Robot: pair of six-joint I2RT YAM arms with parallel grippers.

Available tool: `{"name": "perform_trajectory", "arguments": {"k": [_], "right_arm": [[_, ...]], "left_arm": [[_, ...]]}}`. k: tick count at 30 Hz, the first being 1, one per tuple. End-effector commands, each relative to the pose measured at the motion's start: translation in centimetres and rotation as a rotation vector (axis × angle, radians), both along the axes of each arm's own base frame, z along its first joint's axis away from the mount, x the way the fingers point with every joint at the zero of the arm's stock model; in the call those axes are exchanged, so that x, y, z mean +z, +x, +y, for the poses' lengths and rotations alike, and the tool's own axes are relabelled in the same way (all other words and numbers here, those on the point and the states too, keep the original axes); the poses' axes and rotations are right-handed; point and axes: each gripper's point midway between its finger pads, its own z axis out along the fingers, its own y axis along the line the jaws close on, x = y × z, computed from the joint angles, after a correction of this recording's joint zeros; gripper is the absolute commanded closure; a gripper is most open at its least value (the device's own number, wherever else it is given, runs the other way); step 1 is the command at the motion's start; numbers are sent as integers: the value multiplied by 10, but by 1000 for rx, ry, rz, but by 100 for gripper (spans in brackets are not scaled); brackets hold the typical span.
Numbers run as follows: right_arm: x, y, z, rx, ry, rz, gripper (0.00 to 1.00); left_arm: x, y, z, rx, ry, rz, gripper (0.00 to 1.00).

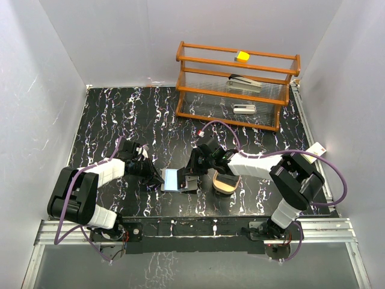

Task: Put the credit cards into the card holder
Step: Insert the credit card into the card holder.

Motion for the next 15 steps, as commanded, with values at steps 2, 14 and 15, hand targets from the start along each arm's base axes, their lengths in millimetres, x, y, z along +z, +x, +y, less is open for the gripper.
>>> {"name": "perform_trajectory", "arguments": {"k": [2, 14, 15], "right_arm": [[2, 11, 5, -31, 26, -21, 100], [-1, 9, -4, -56, 1, -21, 100], [-1, 9, -5, -59, 0, -23, 100]], "left_arm": [[-2, -3, 2, -12, 32, 17, 100], [-4, -4, 3, -12, 46, 24, 100], [-3, -4, 4, -12, 47, 23, 100]]}}
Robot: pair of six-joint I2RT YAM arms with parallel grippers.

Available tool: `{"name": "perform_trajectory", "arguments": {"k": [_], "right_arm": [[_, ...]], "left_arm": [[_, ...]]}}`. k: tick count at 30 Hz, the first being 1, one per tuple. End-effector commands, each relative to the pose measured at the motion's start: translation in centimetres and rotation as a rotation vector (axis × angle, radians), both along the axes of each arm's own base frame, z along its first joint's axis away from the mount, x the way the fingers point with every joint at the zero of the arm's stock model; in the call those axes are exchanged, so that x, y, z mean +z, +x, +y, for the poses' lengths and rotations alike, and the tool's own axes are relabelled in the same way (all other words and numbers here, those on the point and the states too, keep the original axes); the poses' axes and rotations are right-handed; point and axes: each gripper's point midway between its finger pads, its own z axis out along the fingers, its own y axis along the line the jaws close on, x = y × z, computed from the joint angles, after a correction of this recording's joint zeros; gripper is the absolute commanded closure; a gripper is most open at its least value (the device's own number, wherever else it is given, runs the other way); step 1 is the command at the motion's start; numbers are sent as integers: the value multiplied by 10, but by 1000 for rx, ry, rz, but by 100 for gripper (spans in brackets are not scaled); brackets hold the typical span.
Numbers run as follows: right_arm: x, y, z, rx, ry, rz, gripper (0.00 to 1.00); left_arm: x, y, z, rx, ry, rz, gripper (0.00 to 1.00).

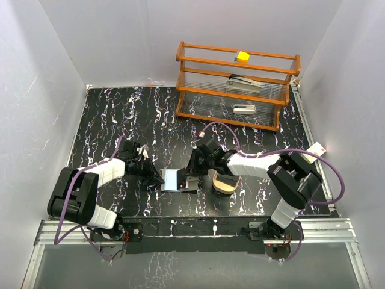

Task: Put the credit cards into the card holder
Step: Insert the credit card into the card holder.

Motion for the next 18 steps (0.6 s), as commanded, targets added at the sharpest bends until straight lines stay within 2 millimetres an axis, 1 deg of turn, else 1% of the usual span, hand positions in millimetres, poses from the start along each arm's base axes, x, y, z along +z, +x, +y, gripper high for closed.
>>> {"name": "perform_trajectory", "arguments": {"k": [1, 13, 18], "right_arm": [[8, 8, -6, -42, 8, -47, 100], [12, 8, -14, -60, 1, -64, 100], [6, 5, -11, -41, 6, -46, 100]], "left_arm": [[-3, -4, 4, -10, 40, 27, 100], [-5, -5, 5, -9, 50, 32, 100], [-6, -6, 4, -13, 50, 35, 100]]}}
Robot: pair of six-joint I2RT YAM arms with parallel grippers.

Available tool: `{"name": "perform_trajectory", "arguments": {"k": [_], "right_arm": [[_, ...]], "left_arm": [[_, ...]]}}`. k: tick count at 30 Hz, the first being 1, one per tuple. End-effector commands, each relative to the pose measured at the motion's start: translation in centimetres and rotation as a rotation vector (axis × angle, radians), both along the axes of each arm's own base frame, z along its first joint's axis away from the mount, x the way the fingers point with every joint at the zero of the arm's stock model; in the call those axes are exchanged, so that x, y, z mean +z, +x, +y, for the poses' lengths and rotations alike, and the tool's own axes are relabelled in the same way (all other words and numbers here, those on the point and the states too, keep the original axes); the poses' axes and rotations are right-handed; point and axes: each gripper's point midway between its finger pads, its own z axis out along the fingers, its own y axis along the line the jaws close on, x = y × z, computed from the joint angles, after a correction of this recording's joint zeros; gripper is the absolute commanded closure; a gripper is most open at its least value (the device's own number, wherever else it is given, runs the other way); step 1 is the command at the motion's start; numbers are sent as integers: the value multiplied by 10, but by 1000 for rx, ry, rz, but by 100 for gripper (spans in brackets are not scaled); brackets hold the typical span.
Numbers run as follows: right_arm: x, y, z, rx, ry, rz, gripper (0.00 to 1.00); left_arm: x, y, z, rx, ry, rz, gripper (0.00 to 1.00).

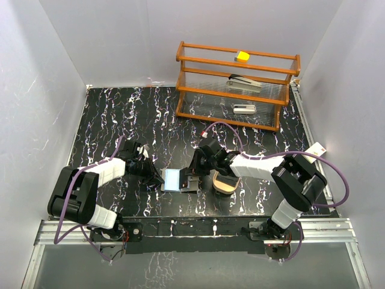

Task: Put the credit cards into the card holder
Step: Insert the credit card into the card holder.

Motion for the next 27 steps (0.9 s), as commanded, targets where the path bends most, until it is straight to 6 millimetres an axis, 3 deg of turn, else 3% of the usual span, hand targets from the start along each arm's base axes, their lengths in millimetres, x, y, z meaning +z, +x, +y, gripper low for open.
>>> {"name": "perform_trajectory", "arguments": {"k": [1, 27], "right_arm": [[3, 3, 1, -1, 20, -18, 100], [-15, 9, 3, 16, -8, 2, 96]], "left_arm": [[-5, -6, 4, -11, 41, 30, 100], [-6, -6, 4, -13, 43, 36, 100]]}}
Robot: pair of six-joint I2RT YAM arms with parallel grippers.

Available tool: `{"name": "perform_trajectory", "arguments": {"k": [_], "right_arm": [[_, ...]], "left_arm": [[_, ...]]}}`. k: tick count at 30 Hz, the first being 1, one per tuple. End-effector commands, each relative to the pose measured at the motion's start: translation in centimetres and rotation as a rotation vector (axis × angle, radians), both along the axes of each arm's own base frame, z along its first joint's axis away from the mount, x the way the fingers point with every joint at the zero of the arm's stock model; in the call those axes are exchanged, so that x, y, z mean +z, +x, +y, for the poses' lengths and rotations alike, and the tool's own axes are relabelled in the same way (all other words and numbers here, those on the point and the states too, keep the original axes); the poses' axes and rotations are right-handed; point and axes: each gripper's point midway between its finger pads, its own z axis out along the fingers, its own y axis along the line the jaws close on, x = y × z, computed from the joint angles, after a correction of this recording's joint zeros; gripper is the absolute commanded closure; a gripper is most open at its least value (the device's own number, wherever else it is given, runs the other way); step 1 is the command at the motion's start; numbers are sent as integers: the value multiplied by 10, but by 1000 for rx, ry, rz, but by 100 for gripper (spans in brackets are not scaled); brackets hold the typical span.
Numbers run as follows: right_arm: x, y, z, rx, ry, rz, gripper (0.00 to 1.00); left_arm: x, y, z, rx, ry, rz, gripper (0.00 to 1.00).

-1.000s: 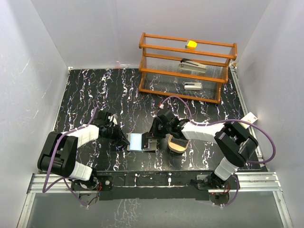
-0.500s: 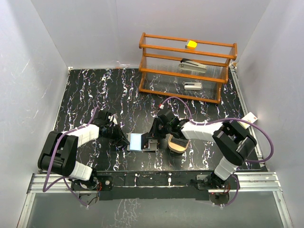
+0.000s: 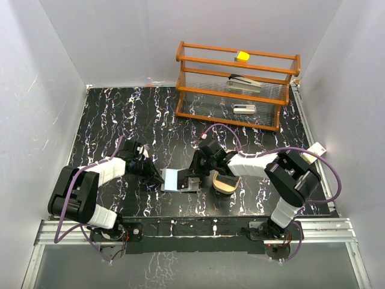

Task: Put the credit cards into the card holder
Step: Insert the credit card into the card holder.

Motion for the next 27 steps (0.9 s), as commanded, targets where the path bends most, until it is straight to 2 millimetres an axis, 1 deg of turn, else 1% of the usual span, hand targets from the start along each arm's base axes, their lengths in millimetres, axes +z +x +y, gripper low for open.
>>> {"name": "perform_trajectory", "arguments": {"k": [1, 8, 15, 19, 27], "right_arm": [[3, 9, 2, -1, -7, -38, 96], [1, 12, 5, 4, -5, -44, 96], [6, 22, 9, -1, 2, -92, 96], [4, 23, 11, 17, -1, -96, 96], [-4, 18, 5, 51, -38, -107, 96]], "left_arm": [[-6, -6, 4, -12, 41, 29, 100], [-5, -6, 4, -14, 41, 30, 100], [-6, -7, 3, -11, 39, 38, 100], [-6, -7, 3, -12, 41, 41, 100], [-7, -7, 4, -11, 45, 41, 100]]}}
